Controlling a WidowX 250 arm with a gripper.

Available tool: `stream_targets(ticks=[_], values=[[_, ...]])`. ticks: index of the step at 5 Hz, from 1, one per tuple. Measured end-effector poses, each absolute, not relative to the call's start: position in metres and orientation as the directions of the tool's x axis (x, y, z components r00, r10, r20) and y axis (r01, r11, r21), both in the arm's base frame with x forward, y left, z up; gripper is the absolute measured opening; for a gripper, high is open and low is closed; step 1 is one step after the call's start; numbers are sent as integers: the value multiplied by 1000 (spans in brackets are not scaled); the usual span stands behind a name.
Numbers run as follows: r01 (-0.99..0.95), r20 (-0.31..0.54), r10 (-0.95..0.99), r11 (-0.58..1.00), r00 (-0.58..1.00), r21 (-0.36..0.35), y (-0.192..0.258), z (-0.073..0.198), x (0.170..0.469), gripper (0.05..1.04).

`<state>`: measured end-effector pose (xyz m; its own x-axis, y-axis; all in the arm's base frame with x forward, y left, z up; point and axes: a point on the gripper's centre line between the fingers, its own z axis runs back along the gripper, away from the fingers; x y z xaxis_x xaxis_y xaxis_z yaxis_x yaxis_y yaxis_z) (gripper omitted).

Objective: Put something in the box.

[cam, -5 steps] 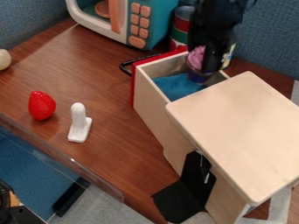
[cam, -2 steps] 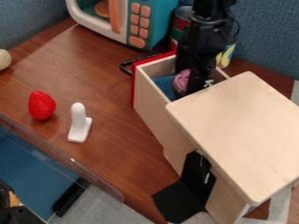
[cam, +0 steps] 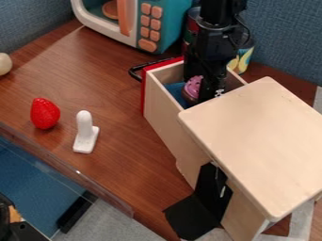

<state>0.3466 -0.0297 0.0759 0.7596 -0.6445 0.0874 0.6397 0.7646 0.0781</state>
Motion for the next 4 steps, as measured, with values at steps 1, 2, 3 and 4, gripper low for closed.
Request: stream_targets(ticks=[1,2,3,4], values=[[638,83,-642,767,762,71,-24,79,341,1011],[640,108,-644,765,757,75,-21,89,339,1007],[636,136,-641,767,755,84,-17,109,333,1005],[625,173,-626,778,760,69,-10,132,325,1005]])
